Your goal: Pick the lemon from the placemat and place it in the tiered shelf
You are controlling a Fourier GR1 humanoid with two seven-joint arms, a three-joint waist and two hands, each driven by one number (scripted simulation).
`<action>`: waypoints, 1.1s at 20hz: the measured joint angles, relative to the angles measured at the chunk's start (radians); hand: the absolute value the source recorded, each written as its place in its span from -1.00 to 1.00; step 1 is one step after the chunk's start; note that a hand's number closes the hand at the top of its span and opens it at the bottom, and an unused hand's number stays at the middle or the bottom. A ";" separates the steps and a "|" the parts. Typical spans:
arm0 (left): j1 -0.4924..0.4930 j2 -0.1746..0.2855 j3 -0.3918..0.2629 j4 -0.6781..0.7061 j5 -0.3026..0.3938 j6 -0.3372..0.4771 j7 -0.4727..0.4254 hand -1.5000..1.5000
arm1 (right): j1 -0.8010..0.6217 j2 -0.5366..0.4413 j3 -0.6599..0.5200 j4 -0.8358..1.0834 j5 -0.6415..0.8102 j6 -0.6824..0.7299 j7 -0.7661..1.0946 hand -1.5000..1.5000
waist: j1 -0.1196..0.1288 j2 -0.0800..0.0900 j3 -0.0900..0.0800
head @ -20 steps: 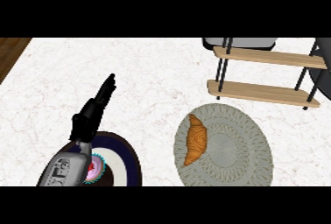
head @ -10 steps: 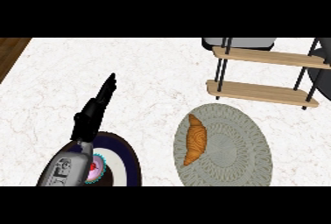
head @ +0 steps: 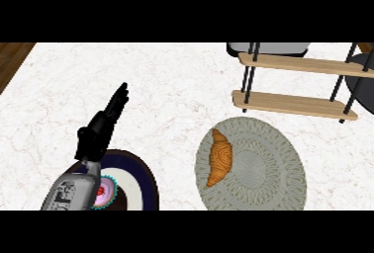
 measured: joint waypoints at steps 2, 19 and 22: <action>0.008 -0.002 0.000 0.000 -0.001 0.003 -0.005 0.00 | -0.003 0.005 -0.016 -0.014 -0.015 -0.014 0.014 -1.00 | -0.004 -0.002 0.000; -0.006 -0.009 0.002 0.027 -0.006 0.004 -0.028 0.00 | -0.096 -0.081 -0.166 -0.072 -0.140 -0.115 0.039 -1.00 | 0.005 0.005 0.001; 0.002 -0.004 0.003 0.018 -0.005 0.000 -0.027 0.00 | -0.135 -0.139 -0.167 -0.075 -0.126 -0.134 0.083 -1.00 | 0.008 0.004 0.000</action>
